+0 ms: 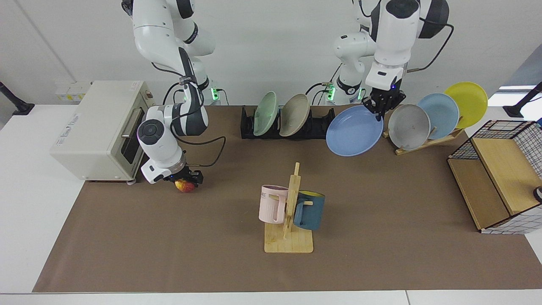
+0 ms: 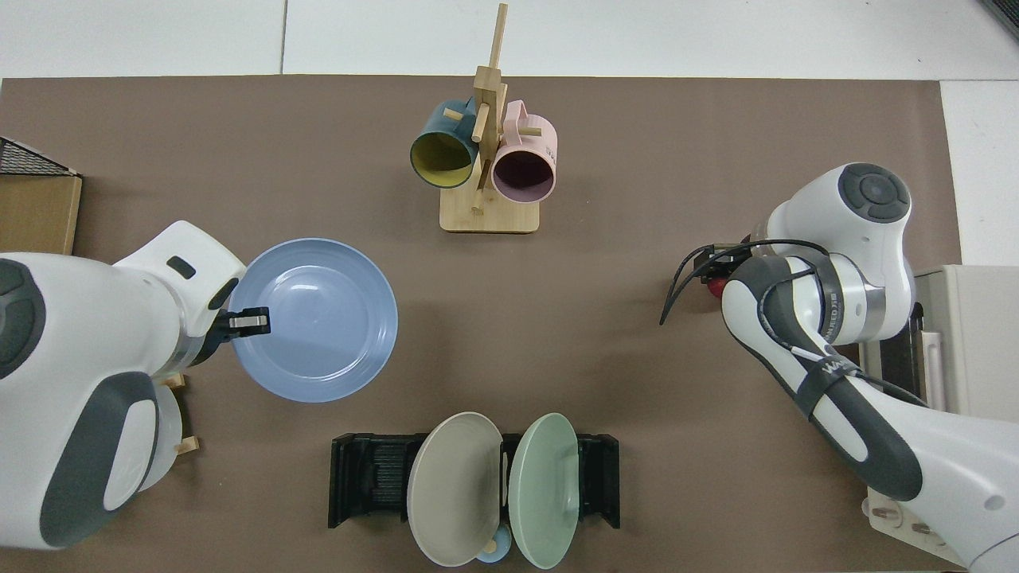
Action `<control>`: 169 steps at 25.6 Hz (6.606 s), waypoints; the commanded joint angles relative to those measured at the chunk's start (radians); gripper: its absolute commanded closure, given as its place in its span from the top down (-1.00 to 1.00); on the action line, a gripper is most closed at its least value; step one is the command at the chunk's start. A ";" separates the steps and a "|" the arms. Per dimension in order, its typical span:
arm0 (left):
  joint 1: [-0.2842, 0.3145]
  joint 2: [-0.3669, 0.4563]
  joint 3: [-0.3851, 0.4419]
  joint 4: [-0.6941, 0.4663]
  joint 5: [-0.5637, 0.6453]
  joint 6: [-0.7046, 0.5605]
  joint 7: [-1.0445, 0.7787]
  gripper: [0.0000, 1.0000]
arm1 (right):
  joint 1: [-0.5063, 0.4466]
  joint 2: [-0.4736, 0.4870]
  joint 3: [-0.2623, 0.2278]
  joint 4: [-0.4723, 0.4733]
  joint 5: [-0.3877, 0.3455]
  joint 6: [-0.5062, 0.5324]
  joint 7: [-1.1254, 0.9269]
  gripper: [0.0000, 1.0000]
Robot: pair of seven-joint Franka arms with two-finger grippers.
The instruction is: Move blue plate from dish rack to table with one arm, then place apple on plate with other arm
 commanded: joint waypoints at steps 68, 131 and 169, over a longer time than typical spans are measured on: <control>-0.216 0.083 0.241 -0.036 -0.031 0.185 -0.056 1.00 | 0.043 -0.258 0.015 0.125 -0.025 -0.308 -0.003 -1.00; -0.094 0.091 0.321 0.353 0.026 -0.241 0.169 1.00 | 0.555 0.060 0.012 0.205 0.041 -0.030 0.789 1.00; -0.092 0.091 0.326 0.353 0.026 -0.232 0.171 1.00 | -0.038 -0.321 -0.011 0.300 0.021 -0.475 -0.155 1.00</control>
